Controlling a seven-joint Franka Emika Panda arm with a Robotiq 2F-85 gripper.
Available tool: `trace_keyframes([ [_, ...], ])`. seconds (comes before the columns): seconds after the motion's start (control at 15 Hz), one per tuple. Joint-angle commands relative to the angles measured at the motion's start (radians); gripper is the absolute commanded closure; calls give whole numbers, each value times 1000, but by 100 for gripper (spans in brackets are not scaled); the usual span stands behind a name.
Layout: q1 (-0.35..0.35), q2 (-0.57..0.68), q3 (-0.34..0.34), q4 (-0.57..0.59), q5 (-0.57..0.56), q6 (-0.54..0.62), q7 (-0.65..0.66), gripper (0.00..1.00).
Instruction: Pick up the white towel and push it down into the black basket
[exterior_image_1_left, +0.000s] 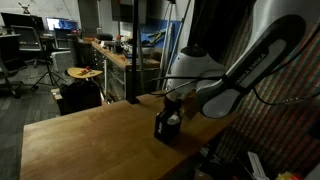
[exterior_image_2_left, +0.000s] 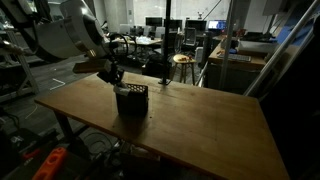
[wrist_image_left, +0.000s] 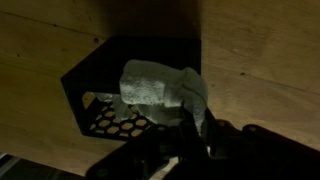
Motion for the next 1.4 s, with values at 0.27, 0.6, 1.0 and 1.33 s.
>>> trace_keyframes([
  [0.27,16,17,14,6,198,8,-210,91],
  [0.6,22,19,27,7,329,-1,-325,51],
  [1.0,23,5,37,8,435,-14,-401,6],
  [1.33,23,-13,35,8,460,-24,-426,0],
])
